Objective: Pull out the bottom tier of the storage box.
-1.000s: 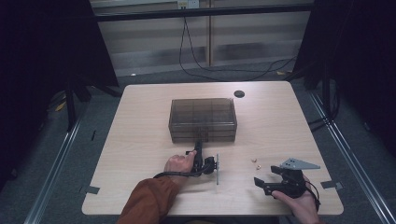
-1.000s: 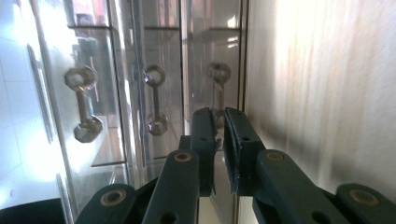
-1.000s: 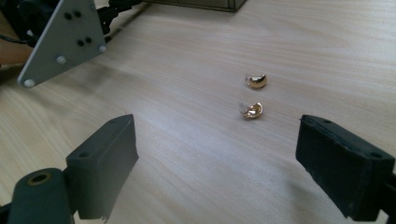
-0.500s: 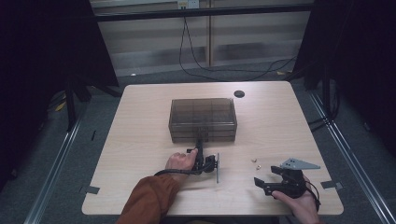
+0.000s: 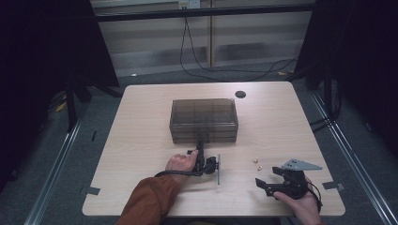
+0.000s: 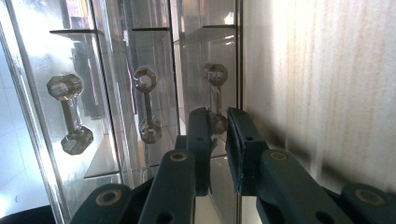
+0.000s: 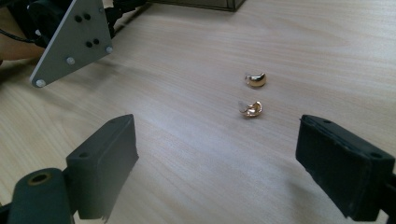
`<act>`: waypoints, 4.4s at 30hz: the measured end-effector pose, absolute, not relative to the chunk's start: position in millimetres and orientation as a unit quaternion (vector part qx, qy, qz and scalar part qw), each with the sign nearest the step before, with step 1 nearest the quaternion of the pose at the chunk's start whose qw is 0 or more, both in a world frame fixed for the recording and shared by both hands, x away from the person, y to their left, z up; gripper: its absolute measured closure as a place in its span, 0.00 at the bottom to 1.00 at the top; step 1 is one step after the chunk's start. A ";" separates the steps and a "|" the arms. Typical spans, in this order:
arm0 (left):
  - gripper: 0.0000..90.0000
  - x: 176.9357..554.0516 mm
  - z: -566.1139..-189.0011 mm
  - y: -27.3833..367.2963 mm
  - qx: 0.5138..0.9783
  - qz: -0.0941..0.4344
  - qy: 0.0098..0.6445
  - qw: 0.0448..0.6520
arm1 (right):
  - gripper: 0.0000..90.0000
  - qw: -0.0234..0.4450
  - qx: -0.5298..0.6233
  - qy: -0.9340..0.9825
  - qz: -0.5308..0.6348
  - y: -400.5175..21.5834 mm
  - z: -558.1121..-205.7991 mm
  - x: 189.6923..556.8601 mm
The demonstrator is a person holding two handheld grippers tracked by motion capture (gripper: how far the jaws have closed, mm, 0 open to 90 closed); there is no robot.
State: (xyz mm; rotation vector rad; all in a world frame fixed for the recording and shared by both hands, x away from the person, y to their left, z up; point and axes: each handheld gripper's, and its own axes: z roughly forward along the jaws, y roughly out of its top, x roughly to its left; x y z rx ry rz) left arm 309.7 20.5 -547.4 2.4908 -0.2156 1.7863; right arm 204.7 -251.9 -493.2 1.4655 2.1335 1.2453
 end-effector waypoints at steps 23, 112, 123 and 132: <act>0.87 302.4 -544.3 30.5 0.813 0.576 -0.067 0.047 | 0.13 0.134 0.507 0.736 0.428 -251.8 -493.5 205.2; 0.70 324.2 -477.4 72.9 0.924 0.271 0.090 0.254 | 0.12 0.133 0.509 0.736 0.425 -252.3 -493.0 204.9; 0.73 339.9 -466.1 85.3 0.936 0.207 0.098 0.266 | 0.12 0.132 0.509 0.737 0.424 -252.0 -493.3 205.2; 0.76 353.2 -454.6 92.9 0.938 0.188 0.105 0.272 | 0.12 0.131 0.509 0.738 0.423 -252.3 -493.5 205.6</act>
